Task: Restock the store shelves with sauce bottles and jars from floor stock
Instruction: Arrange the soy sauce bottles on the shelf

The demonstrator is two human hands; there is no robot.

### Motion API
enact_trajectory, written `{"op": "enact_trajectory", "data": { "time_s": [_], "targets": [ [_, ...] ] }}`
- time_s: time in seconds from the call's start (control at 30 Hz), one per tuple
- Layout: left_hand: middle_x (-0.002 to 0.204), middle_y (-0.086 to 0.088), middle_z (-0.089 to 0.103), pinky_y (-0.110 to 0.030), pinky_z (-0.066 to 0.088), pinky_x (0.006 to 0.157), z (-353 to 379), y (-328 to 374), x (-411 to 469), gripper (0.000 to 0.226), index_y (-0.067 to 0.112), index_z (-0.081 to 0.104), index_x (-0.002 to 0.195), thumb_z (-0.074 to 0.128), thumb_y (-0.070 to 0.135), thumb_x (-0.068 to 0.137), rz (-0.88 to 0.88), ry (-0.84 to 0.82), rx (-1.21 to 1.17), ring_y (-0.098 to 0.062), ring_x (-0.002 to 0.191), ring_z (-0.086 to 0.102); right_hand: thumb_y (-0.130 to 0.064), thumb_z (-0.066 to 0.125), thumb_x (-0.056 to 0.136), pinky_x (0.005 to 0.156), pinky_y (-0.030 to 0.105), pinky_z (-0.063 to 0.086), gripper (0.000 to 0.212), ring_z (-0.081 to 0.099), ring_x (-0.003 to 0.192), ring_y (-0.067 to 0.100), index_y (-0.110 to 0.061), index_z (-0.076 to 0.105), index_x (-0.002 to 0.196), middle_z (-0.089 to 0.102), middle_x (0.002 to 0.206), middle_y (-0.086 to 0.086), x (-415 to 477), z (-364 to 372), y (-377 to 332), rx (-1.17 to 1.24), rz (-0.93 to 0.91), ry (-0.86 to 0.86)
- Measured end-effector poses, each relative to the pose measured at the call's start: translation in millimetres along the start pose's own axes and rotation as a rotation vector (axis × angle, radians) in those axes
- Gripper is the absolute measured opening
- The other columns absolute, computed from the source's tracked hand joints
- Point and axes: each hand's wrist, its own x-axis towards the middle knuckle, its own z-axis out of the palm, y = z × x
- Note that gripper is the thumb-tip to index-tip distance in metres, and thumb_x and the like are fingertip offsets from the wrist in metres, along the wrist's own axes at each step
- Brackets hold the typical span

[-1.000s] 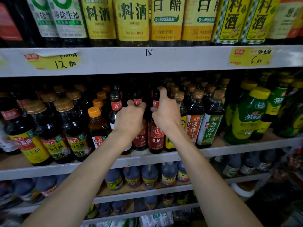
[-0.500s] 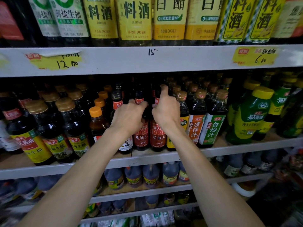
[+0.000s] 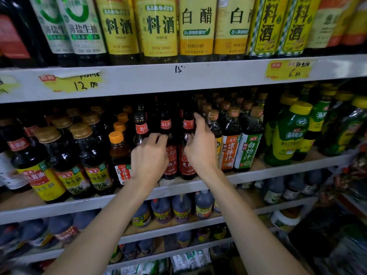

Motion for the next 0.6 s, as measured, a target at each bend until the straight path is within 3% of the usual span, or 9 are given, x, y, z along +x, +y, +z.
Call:
{"op": "enact_trajectory", "data": {
  "time_s": [0.07, 0.13, 0.2, 0.27, 0.37, 0.6],
  "targets": [
    [0.081, -0.011, 0.061, -0.027, 0.033, 0.04, 1.4, 6.4, -8.4, 0.015, 0.006, 0.065, 0.084, 0.065, -0.001, 0.071, 0.058, 0.036, -0.017, -0.031, 0.058, 0.059, -0.004, 0.061, 0.089, 0.077, 0.038, 0.053, 0.048, 0.064, 0.096, 0.029, -0.012, 0.045, 0.134, 0.063, 0.118, 0.013, -21.0, -4.8, 3.1, 0.035, 0.047, 0.049],
    [0.073, -0.009, 0.058, -0.026, 0.028, 0.041, 9.8, 20.9, -18.2, 0.014, 0.009, 0.058, 0.076, 0.065, 0.004, 0.065, 0.13, -0.028, -0.09, -0.033, 0.053, 0.058, -0.006, 0.059, 0.09, 0.069, 0.041, 0.054, 0.031, 0.065, 0.086, 0.03, -0.012, 0.053, 0.12, 0.068, 0.101, 0.01, -44.9, -11.7, 15.0, 0.019, 0.132, 0.045],
    [0.072, -0.009, 0.059, -0.029, 0.029, 0.042, 26.1, 43.2, -37.3, 0.018, 0.012, 0.055, 0.076, 0.067, 0.006, 0.063, 0.248, -0.18, -0.175, -0.036, 0.054, 0.059, -0.01, 0.058, 0.091, 0.061, 0.041, 0.052, 0.017, 0.065, 0.076, 0.029, -0.011, 0.059, 0.108, 0.069, 0.086, 0.009, -75.9, -19.7, 34.0, -0.034, 0.261, 0.004],
    [0.077, -0.009, 0.061, -0.034, 0.034, 0.045, 47.0, 67.6, -65.8, 0.011, 0.014, 0.056, 0.081, 0.064, 0.013, 0.074, 0.382, -0.37, -0.242, -0.037, 0.063, 0.062, -0.013, 0.058, 0.093, 0.058, 0.037, 0.051, 0.009, 0.064, 0.07, 0.027, -0.012, 0.061, 0.101, 0.068, 0.079, 0.008, -118.8, -26.1, 56.4, -0.094, 0.423, -0.027],
    [0.091, -0.01, 0.067, -0.04, 0.048, 0.059, 82.5, 97.0, -124.2, 0.012, 0.018, 0.061, 0.096, 0.055, 0.023, 0.087, 0.522, -0.62, -0.287, -0.037, 0.081, 0.066, -0.011, 0.06, 0.09, 0.068, 0.04, 0.053, 0.009, 0.067, 0.082, 0.034, -0.009, 0.067, 0.096, 0.072, 0.085, 0.014, -211.1, -29.0, 93.0, -0.089, 0.72, 0.033],
    [0.095, -0.012, 0.07, -0.04, 0.051, 0.068, 186.2, 156.6, -333.4, 0.014, 0.019, 0.066, 0.096, 0.052, 0.021, 0.093, 0.752, -1.146, -0.495, -0.035, 0.091, 0.064, -0.011, 0.051, 0.091, 0.072, 0.043, 0.051, 0.012, 0.064, 0.088, 0.041, -0.005, 0.06, 0.086, 0.068, 0.09, 0.025, -512.0, -25.0, 154.3, -0.079, 1.601, 0.1]
  ]
}}
